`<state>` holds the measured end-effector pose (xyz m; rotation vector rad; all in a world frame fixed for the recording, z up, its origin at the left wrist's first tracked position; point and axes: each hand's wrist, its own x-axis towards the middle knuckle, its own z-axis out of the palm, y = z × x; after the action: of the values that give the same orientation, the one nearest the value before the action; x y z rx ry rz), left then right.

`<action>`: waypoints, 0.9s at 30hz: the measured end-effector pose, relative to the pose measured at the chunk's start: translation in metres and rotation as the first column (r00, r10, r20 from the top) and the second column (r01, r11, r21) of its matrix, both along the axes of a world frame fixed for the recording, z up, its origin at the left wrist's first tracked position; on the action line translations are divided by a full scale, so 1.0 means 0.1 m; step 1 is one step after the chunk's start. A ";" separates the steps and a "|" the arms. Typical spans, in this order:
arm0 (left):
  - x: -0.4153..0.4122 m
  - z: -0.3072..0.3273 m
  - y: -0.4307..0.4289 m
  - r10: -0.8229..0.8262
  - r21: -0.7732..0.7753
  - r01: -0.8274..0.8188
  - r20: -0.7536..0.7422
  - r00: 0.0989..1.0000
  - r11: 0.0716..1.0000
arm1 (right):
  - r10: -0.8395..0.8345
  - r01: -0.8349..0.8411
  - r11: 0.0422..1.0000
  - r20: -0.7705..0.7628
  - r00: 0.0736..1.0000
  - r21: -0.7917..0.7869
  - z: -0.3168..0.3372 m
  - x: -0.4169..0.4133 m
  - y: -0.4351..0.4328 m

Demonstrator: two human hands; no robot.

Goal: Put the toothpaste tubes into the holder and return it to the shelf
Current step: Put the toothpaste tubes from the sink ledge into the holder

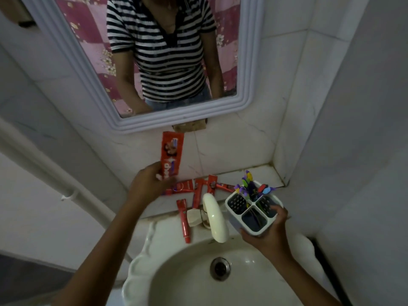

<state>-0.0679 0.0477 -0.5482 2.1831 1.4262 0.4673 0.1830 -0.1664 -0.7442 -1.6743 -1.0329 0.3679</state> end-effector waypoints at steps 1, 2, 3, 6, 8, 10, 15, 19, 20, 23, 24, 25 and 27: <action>0.17 0.04 -0.14 -0.030 -0.093 0.044 0.147 0.989 0.995 | -0.004 0.004 1.000 -0.003 1.000 0.003 0.00 0.00 0.00; 0.33 0.06 -0.25 -0.047 -0.188 0.100 0.269 0.962 0.977 | -0.007 0.007 1.000 -0.009 1.000 0.002 0.00 0.00 0.00; 0.49 0.06 -0.34 -0.058 -0.258 0.156 0.351 0.934 0.954 | -0.008 0.008 1.000 -0.015 1.000 0.000 0.00 0.00 0.00; 0.85 0.02 -0.49 -0.113 -0.372 0.266 0.385 0.916 0.889 | -0.008 0.008 1.000 -0.026 1.000 -0.001 0.01 -0.01 0.01; 1.01 -0.04 -0.51 -0.193 -0.381 0.300 0.293 0.936 0.874 | -0.016 0.016 1.000 -0.046 0.999 0.003 0.04 0.00 0.01; 1.11 -0.11 -0.49 -0.306 -0.358 0.369 0.220 0.926 0.858 | -0.028 0.028 1.000 -0.063 0.998 0.003 0.06 0.00 0.00; 1.08 -0.15 -0.30 -0.384 -0.384 0.499 0.340 0.859 0.777 | -0.026 0.025 1.000 -0.042 0.999 -0.015 0.04 0.01 0.00; 0.68 -0.34 0.08 -0.276 -0.316 0.355 0.269 0.923 0.880 | -0.021 0.021 1.000 -0.021 1.000 -0.008 0.06 -0.01 -0.01; 0.56 -0.45 0.20 -0.225 -0.266 0.252 0.130 0.966 0.930 | -0.014 0.014 1.000 -0.013 1.000 -0.013 0.05 -0.01 -0.01; 0.26 -0.81 0.50 -0.120 -0.047 0.111 -0.454 0.883 0.993 | 0.005 -0.005 1.000 -0.026 1.000 -0.007 0.04 0.00 -0.01; 0.19 -0.91 0.56 -0.120 -0.009 0.138 -0.555 0.823 0.990 | 0.002 -0.002 1.000 -0.045 0.999 0.000 0.05 0.00 -0.01; 0.14 -1.00 0.61 -0.130 0.003 0.167 -0.613 0.779 0.986 | -0.006 0.007 1.000 -0.056 0.998 0.010 0.04 0.00 -0.01; 0.10 -1.14 0.66 -0.151 0.027 0.237 -0.700 0.698 0.971 | -0.010 0.012 1.000 -0.072 0.997 0.019 0.02 -0.01 -0.01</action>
<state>-0.0577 0.1136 -0.6623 2.7255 1.4982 -0.4304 0.1821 -0.1672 -0.7427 -1.6371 -0.9705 0.4069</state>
